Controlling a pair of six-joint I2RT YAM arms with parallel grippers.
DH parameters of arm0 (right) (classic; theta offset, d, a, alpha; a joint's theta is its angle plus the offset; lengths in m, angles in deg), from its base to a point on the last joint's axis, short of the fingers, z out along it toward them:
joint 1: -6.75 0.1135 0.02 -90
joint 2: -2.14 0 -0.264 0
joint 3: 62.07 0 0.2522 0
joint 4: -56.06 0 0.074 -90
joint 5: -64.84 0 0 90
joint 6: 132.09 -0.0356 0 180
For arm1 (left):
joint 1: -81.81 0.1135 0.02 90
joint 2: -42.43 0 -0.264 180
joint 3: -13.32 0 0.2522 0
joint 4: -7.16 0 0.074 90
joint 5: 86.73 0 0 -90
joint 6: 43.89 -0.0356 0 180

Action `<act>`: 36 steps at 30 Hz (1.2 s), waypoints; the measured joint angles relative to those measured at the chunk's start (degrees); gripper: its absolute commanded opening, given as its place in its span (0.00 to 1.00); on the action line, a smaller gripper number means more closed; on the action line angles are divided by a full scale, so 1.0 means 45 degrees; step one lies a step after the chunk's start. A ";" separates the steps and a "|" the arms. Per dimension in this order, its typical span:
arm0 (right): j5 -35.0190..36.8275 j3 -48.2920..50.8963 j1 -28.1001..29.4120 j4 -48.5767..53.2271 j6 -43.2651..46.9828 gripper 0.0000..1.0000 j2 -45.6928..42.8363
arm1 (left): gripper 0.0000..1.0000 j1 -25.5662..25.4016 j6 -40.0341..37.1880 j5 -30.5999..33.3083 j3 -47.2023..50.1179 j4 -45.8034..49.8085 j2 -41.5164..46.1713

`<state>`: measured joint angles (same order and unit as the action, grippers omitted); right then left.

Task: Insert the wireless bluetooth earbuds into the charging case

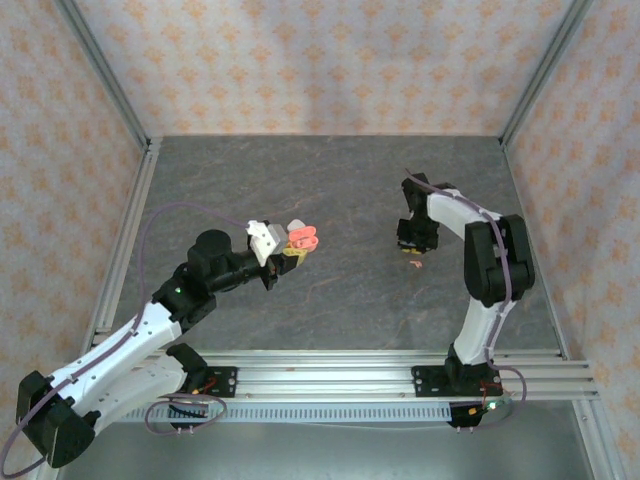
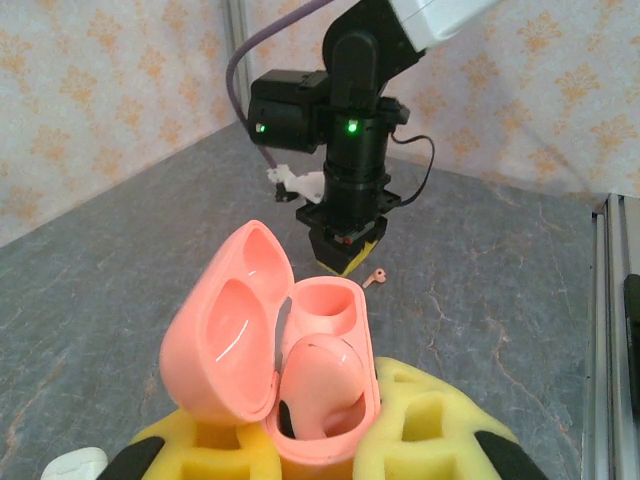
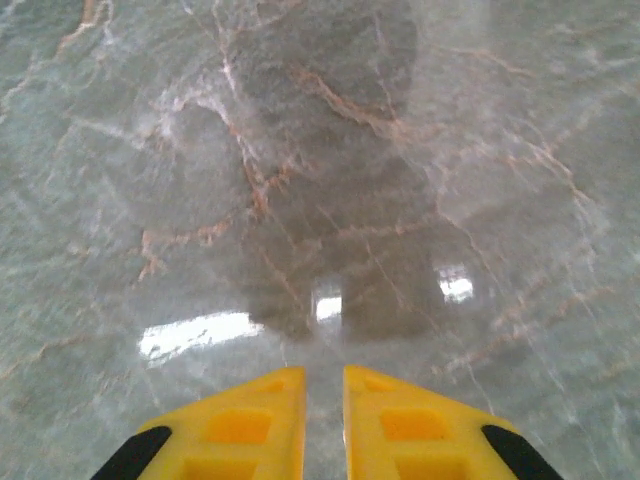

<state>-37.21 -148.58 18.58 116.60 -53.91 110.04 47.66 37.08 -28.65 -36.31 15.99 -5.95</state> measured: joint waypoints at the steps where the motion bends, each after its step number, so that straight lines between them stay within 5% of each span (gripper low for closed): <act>1: 0.0000 -0.0063 0.0000 -0.0039 0.0029 0.16 0.0277 | 0.00 0.0000 0.0000 0.0005 0.0000 0.0005 0.0005; 23: -0.0005 0.3623 0.0180 -0.0092 -0.0039 0.17 -0.3283 | 0.00 0.0000 0.0005 0.0185 0.0000 0.0121 0.0034; 30: 0.0044 0.3580 0.0029 0.0374 -0.1234 0.36 -0.5032 | 0.00 0.0000 0.0029 0.0180 0.0000 0.0087 0.0024; 36: -0.0772 0.4707 -0.0840 -0.0233 -0.2798 0.41 -0.5275 | 0.00 0.0000 0.0034 0.0180 0.0000 0.0097 0.0136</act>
<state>-40.69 -127.40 14.80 115.55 -66.50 86.30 47.66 37.23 -27.84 -36.31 16.43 -5.34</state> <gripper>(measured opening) 0.398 0.138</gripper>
